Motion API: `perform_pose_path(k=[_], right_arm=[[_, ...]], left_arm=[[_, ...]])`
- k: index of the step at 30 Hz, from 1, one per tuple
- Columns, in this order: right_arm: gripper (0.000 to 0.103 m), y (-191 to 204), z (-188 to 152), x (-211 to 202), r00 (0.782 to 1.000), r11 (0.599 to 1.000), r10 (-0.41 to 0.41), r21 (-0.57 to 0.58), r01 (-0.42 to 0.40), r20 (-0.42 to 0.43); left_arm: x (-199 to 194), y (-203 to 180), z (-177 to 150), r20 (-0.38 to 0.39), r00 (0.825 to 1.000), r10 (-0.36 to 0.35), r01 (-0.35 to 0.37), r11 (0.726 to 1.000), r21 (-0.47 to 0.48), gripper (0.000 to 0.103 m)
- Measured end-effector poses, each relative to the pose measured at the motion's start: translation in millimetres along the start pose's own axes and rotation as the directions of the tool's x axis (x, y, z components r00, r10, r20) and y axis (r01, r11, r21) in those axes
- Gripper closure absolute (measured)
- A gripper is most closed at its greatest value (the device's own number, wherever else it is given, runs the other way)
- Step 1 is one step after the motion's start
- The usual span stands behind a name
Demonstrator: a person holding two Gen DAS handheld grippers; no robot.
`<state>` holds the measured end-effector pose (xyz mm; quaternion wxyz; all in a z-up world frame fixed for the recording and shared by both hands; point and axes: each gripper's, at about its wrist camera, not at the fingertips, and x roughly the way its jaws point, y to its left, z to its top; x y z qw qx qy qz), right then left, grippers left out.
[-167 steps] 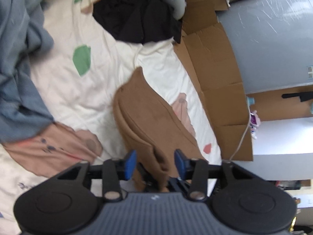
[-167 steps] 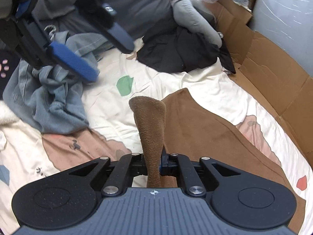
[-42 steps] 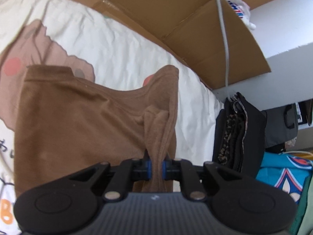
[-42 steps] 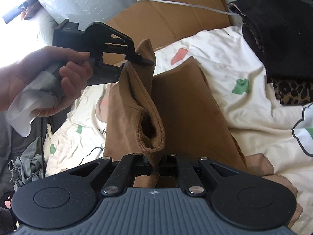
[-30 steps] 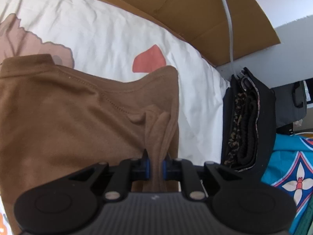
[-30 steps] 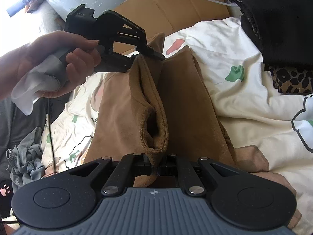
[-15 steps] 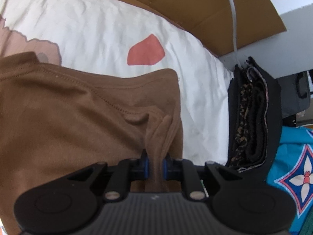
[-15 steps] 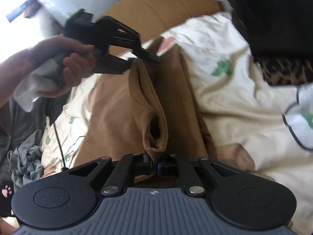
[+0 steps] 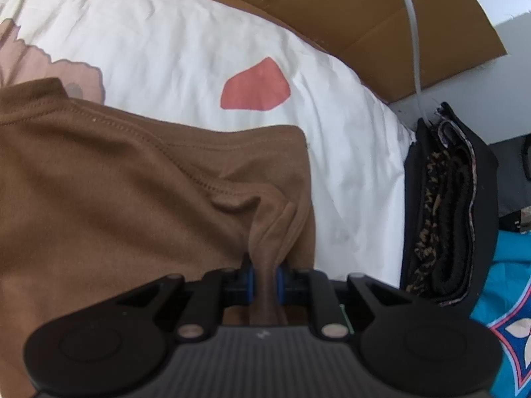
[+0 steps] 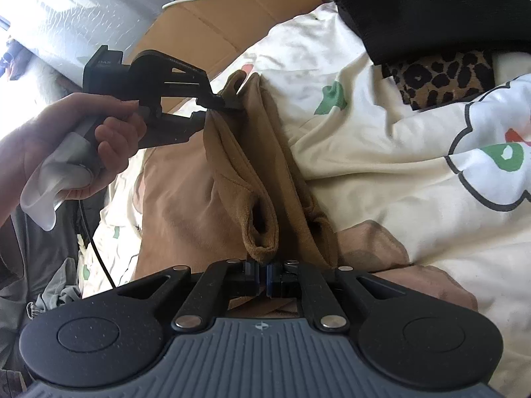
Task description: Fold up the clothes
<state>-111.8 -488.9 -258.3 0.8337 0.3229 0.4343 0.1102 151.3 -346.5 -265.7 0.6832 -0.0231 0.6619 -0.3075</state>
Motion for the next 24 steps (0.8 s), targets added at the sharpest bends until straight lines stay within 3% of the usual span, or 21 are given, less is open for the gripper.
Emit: perform_pose_path(k=[12,17,21,24], right_arm=[[0.102,-13.1,-1.3,-2.6,1.000,0.998,-0.013,0.059,0.012,0.005],[0.102,-20.3,-3.3,1.8,0.999,0.998,-0.028,0.064,0.029,-0.021],[0.101,-24.2,-3.7,1.1,0.999,0.996,-0.026,0.086,0.029,-0.029],[0.100,-25.9,-4.1,-4.5,0.999,0.995,-0.032,0.093,0.035,-0.028]], left_arm=[[0.8,-9.8,-0.6,0.063,0.998,0.000,0.000,1.000,-0.005,0.091],[11.8,-22.4,-3.7,0.057,0.998,0.037,-0.042,0.996,0.083,0.090],[6.6,-26.3,-2.8,0.051,0.999,-0.007,0.001,0.994,0.111,0.076],[-9.5,-28.2,-1.4,0.074,0.997,-0.035,0.025,0.991,0.135,0.075]])
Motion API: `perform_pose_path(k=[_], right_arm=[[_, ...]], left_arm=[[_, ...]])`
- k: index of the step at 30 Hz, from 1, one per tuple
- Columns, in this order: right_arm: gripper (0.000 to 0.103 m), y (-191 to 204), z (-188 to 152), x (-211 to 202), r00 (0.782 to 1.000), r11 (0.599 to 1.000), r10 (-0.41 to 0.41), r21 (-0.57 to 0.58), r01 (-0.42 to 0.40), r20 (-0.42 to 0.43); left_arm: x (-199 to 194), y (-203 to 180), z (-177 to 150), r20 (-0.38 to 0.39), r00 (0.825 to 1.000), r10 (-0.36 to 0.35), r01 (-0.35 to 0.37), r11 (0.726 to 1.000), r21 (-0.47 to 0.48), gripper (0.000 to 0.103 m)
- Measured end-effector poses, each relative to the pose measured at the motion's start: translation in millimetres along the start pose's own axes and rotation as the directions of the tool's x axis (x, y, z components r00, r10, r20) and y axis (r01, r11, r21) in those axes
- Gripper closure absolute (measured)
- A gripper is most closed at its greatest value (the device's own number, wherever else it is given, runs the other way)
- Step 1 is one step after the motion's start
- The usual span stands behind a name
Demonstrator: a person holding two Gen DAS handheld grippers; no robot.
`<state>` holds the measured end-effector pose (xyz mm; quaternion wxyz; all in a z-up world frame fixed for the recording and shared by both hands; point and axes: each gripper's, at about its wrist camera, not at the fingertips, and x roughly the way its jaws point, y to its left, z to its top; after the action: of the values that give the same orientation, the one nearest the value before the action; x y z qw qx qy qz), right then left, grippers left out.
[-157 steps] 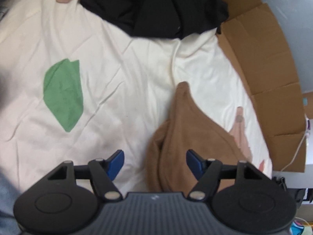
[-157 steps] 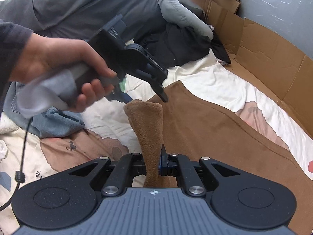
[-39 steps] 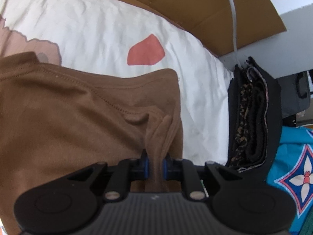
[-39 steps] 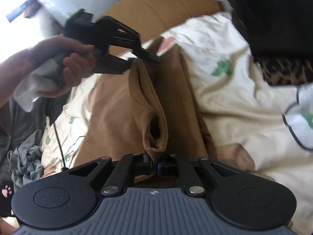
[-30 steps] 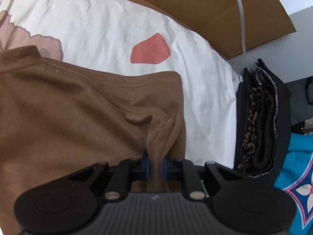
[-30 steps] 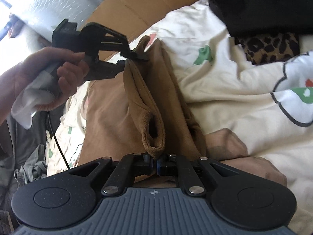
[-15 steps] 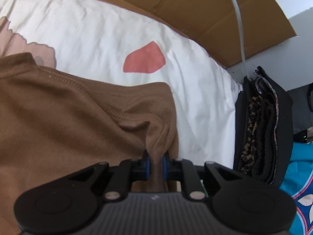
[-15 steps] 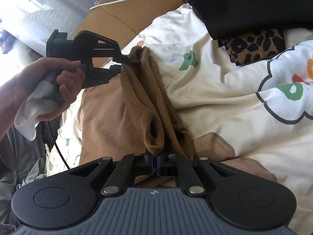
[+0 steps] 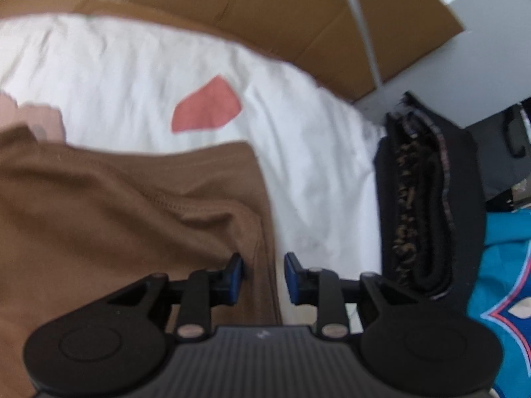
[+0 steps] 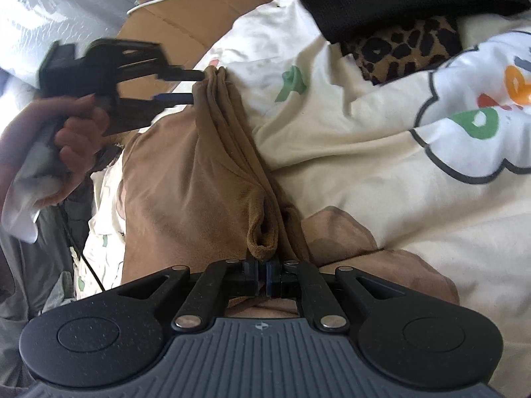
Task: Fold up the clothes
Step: 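Open both tools and release the folded shirt, then raise both open tools away from the folded shirt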
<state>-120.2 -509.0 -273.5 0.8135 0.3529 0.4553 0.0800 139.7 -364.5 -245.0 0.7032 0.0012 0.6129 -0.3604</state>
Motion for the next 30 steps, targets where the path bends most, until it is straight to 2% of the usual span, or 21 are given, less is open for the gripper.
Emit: perform_pose_path(k=[4,6,10,11,14,18,22,26,29,30], right_arm=[[0.099,-1.0,-0.2,-8.3,1.000,1.000,-0.016,-0.024,0.016,0.000],[0.099,-0.5,0.3,-11.4,1.000,0.999,-0.023,-0.028,0.023,-0.005],[0.097,6.3,1.9,-19.4,0.999,0.997,-0.050,-0.067,0.049,-0.006],[0.092,8.6,2.4,-21.7,0.998,0.995,-0.059,-0.086,0.058,-0.003],[0.089,14.6,6.2,-28.7,0.994,0.984,-0.107,-0.145,0.108,0.014],[0.089,21.0,16.9,-40.7,0.990,0.976,-0.126,-0.172,0.135,0.060],[0.089,33.3,23.6,-35.3,0.985,0.957,-0.149,-0.238,0.165,0.084],[0.089,44.4,25.8,-24.9,0.985,0.950,-0.147,-0.265,0.166,0.090],[0.089,52.9,28.1,-21.2,0.986,0.944,-0.133,-0.290,0.156,0.098],[0.089,54.5,29.3,-19.2,0.987,0.943,-0.129,-0.295,0.152,0.095]], left_arm=[[-23.6,4.8,-2.5,0.045,0.999,-0.024,0.022,0.999,0.038,0.076],[-26.9,7.3,-8.2,0.044,0.999,-0.006,0.003,0.998,0.068,0.077],[-5.6,10.2,-20.9,-0.027,1.000,0.013,-0.010,0.994,0.107,0.090],[1.0,8.9,-23.6,-0.039,0.999,0.009,-0.005,0.994,0.113,0.091],[15.0,3.5,-27.7,-0.040,0.999,-0.008,0.013,0.993,0.120,0.096],[31.5,0.4,-26.1,-0.033,0.999,0.013,-0.009,0.992,0.125,0.099],[30.3,3.3,-18.3,-0.039,0.999,0.001,0.004,0.994,0.111,0.100],[4.1,8.3,-11.3,-0.032,0.999,-0.024,0.028,0.990,0.136,0.094],[-18.1,17.7,-2.1,-0.006,1.000,-0.022,0.022,0.989,0.146,0.094],[-24.3,21.6,1.0,0.007,1.000,-0.002,0.001,0.987,0.163,0.094]])
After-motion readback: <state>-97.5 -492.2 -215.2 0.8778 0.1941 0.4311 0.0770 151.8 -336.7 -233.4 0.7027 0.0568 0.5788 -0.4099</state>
